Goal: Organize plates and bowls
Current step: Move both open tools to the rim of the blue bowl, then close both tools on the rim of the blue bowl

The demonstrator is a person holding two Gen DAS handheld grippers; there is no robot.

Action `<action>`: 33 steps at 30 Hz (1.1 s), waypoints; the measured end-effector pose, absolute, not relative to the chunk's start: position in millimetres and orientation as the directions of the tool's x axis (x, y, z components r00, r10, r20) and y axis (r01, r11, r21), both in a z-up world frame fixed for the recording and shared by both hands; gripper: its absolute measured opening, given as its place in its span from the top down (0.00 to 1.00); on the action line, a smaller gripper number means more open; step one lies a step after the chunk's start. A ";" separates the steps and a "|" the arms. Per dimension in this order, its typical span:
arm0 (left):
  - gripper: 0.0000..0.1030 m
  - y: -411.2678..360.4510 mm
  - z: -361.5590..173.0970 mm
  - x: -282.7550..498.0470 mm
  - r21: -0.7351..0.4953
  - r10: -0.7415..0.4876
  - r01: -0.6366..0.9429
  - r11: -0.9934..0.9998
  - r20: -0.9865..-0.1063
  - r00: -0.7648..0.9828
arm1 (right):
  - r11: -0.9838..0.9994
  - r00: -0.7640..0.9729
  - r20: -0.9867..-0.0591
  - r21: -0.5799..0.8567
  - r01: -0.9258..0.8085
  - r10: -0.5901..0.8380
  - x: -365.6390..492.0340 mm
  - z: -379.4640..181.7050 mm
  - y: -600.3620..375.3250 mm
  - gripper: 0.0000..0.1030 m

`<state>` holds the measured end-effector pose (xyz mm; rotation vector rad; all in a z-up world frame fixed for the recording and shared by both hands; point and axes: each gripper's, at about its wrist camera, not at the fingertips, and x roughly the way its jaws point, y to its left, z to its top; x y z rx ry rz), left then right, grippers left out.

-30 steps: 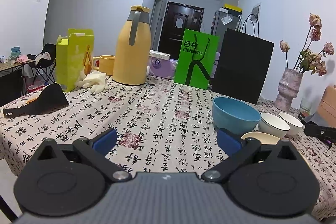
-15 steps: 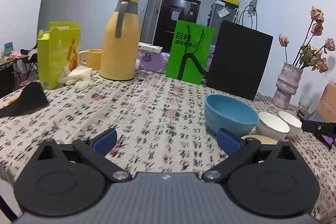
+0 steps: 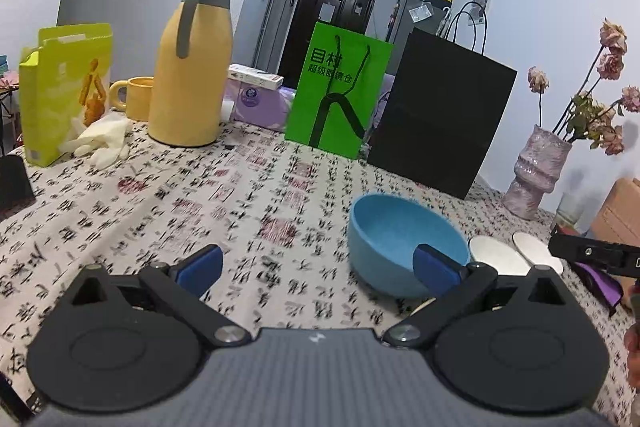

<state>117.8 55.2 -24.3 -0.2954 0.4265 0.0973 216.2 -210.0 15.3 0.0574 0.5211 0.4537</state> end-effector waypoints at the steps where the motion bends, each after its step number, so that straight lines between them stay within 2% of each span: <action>1: 0.00 53.2 -21.4 121.4 -0.261 0.034 -0.156 0.953 -0.418 0.908 | 0.897 0.767 -0.470 0.166 -0.409 0.437 220.2 18.0 -208.9 0.00; 10: 0.00 36.1 -8.7 158.5 -0.246 0.052 -0.175 0.953 -0.438 0.898 | 0.902 0.768 -0.484 0.128 -0.413 0.420 255.2 29.0 -199.4 0.00; 17: 0.00 16.0 -11.1 187.4 -0.205 0.062 -0.173 0.963 -0.458 0.887 | 0.902 0.750 -0.519 0.117 -0.415 0.412 281.8 21.2 -192.8 0.00; 22: 0.00 16.4 -15.6 211.7 -0.220 0.084 -0.212 0.952 -0.476 0.875 | 0.901 0.733 -0.549 0.094 -0.424 0.402 300.7 13.1 -183.4 0.03; 26: 0.00 20.5 -22.9 232.1 -0.216 0.119 -0.256 0.942 -0.498 0.859 | 0.904 0.718 -0.577 0.087 -0.419 0.389 317.1 2.3 -174.0 0.10; 29: 0.00 23.3 -31.1 245.2 -0.223 0.126 -0.277 0.935 -0.521 0.844 | 0.895 0.693 -0.604 0.082 -0.438 0.395 329.9 -8.2 -164.9 0.11; 33: 0.02 26.0 -44.8 261.3 -0.240 0.114 -0.283 0.928 -0.542 0.833 | 0.893 0.665 -0.639 0.079 -0.443 0.386 345.1 -22.4 -153.5 0.26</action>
